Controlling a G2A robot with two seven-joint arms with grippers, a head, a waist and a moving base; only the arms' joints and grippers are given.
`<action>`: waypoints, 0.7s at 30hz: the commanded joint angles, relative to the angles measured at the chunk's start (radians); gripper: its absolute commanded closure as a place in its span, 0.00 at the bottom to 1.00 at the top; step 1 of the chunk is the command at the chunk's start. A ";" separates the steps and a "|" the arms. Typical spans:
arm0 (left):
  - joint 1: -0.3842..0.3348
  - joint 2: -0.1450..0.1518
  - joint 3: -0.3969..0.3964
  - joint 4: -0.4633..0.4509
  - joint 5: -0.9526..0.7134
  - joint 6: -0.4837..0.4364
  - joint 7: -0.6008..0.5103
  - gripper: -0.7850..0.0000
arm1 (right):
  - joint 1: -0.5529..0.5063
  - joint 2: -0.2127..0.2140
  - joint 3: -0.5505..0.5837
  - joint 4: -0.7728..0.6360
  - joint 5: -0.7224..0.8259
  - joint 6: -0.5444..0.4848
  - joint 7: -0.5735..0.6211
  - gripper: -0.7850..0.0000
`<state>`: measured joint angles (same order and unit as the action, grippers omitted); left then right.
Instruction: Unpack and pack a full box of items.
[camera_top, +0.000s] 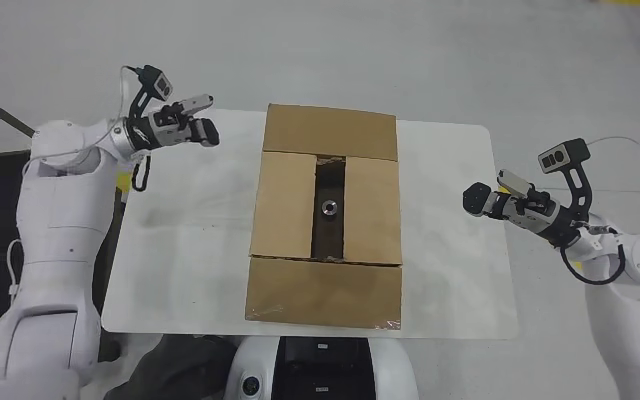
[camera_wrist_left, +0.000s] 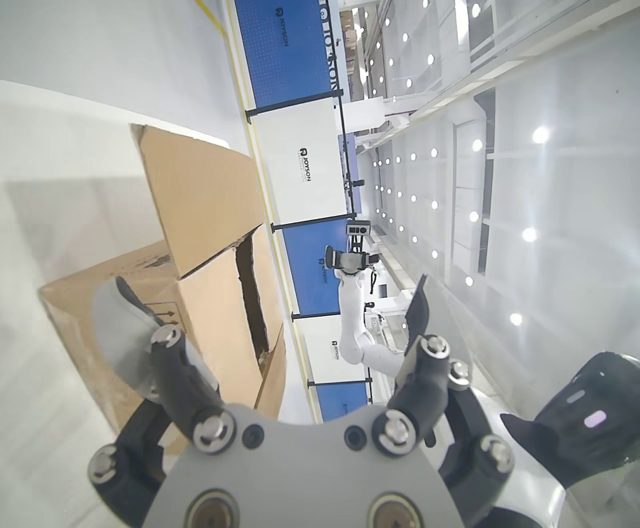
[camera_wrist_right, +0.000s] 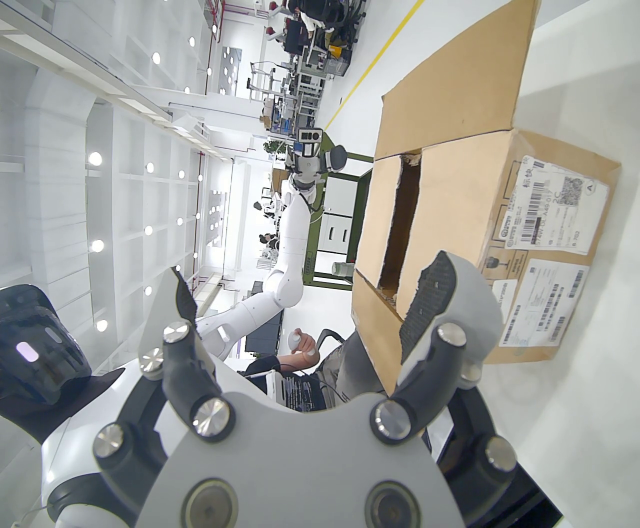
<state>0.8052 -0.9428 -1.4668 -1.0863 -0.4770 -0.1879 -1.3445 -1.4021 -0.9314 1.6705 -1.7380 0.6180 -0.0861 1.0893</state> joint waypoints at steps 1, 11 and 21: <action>0.007 0.010 -0.031 0.021 -0.004 -0.031 -0.034 0.00 | 0.000 0.000 0.000 0.000 0.000 0.000 0.000 0.00; -0.007 0.052 -0.155 0.138 -0.050 -0.080 -0.178 0.00 | 0.000 0.000 0.000 0.000 0.000 0.000 0.000 0.00; 0.011 0.093 -0.172 0.125 -0.070 -0.096 -0.191 0.00 | 0.000 0.000 0.000 0.000 0.000 0.000 0.000 0.00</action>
<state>0.8162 -0.8496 -1.6382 -0.9602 -0.5456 -0.2848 -1.5359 -1.4021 -0.9314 1.6705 -1.7380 0.6180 -0.0861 1.0893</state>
